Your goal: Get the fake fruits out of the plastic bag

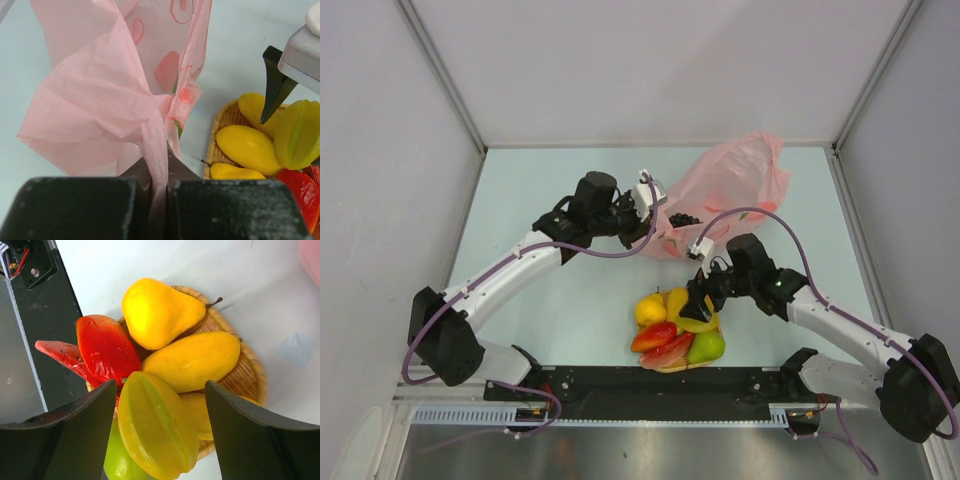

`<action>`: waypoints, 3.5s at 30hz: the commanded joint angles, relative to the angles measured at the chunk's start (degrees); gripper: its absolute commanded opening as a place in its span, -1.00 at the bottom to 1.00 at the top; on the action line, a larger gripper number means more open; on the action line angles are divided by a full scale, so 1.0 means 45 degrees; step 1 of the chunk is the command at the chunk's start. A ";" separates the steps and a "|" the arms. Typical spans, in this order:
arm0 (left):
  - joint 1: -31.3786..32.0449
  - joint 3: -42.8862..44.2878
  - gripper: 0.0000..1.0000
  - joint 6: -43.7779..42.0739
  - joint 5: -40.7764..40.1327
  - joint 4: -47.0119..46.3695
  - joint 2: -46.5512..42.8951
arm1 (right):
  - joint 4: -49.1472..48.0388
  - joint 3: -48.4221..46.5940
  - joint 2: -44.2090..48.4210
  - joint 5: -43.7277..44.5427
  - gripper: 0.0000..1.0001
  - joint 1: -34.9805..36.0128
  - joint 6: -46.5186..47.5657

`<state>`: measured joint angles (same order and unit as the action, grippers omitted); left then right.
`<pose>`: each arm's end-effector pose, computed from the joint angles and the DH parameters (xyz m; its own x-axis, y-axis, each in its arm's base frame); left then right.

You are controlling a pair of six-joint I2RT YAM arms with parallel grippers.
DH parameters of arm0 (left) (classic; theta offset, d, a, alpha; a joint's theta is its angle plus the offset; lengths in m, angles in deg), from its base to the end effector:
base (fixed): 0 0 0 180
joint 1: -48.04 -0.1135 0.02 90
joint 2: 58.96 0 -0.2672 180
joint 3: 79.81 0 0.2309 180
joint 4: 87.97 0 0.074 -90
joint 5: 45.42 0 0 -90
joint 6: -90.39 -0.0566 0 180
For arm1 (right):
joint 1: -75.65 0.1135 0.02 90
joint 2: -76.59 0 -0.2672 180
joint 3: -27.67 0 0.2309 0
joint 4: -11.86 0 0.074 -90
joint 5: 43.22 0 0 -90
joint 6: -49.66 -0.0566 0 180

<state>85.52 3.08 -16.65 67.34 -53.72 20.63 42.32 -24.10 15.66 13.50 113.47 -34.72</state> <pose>0.2330 -0.2063 0.3247 -0.1486 0.4545 -0.8783 0.9078 0.4149 0.0611 0.1481 0.1543 0.2329 -0.4184 -0.4284 -0.8009 -0.8918 0.3610 0.2728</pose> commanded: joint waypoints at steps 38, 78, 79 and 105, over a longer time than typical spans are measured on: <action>0.0032 -0.0872 -0.99 0.0309 0.0058 0.1014 -0.0165 | 0.0550 -0.3405 -0.3354 0.4310 -0.58 -0.3208 0.0219; 0.0032 -0.0231 -0.99 -0.1020 -0.0527 0.1031 0.1004 | -0.1606 -0.8014 -1.0895 0.3666 -0.62 -0.3288 0.3827; 0.0032 -0.0211 -1.00 -0.0999 -0.0566 0.0915 0.1043 | -0.1509 -0.8014 -1.0856 0.3529 -0.72 -0.3327 0.3847; -0.1881 0.5901 -0.99 0.1871 -0.1309 -0.0239 0.6587 | 0.1830 -0.8776 -0.2283 0.1614 -1.00 -0.2840 0.4843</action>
<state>81.32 23.48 -13.61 61.03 -52.72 47.37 47.68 -60.14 -0.36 21.89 98.70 -14.10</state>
